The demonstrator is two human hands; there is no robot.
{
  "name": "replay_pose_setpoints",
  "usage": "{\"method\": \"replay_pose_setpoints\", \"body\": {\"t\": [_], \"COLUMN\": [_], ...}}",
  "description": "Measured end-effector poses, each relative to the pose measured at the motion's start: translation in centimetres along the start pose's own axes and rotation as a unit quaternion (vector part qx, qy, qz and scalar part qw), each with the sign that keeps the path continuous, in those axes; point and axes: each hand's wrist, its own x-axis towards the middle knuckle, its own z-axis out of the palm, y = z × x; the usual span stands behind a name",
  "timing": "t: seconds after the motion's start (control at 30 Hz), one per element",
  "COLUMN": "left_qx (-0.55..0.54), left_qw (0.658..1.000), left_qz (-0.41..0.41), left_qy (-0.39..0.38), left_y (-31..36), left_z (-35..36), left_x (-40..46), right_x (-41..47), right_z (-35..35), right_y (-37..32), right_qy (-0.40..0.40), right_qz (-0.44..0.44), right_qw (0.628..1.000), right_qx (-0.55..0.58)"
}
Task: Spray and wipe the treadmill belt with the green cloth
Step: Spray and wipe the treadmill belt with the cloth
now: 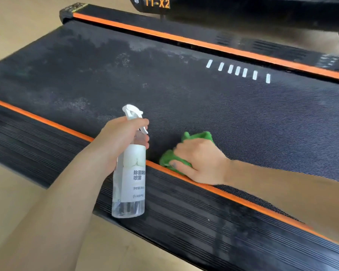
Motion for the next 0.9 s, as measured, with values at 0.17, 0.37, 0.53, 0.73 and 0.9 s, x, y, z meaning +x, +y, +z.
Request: {"method": "replay_pose_setpoints", "body": {"t": [0.17,0.37,0.53,0.73,0.9], "left_qx": [0.045,0.05,0.021,0.031,0.045], "left_qw": [0.999,0.998,0.999,0.999,0.998], "left_qz": [0.016,0.028,0.026,0.026,0.033], "left_qy": [-0.026,-0.013,0.008,0.005,-0.011], "left_y": [0.3,0.5,0.0,0.0,0.4], "left_z": [0.6,0.9,-0.2,0.6,1.3], "left_x": [-0.1,-0.4,0.2,0.0,-0.8], "right_x": [-7.9,1.6,4.7,-0.4,-10.0], "right_z": [-4.7,-3.9,1.5,-0.9,-4.1], "right_y": [2.6,0.8,-2.1,-1.7,1.7], "right_qy": [-0.094,0.044,0.006,-0.07,-0.103], "right_qz": [-0.02,0.18,0.065,0.077,0.088], "right_qw": [0.994,0.981,0.998,0.994,0.989], "right_qx": [-0.048,0.049,-0.002,-0.043,-0.067]}}
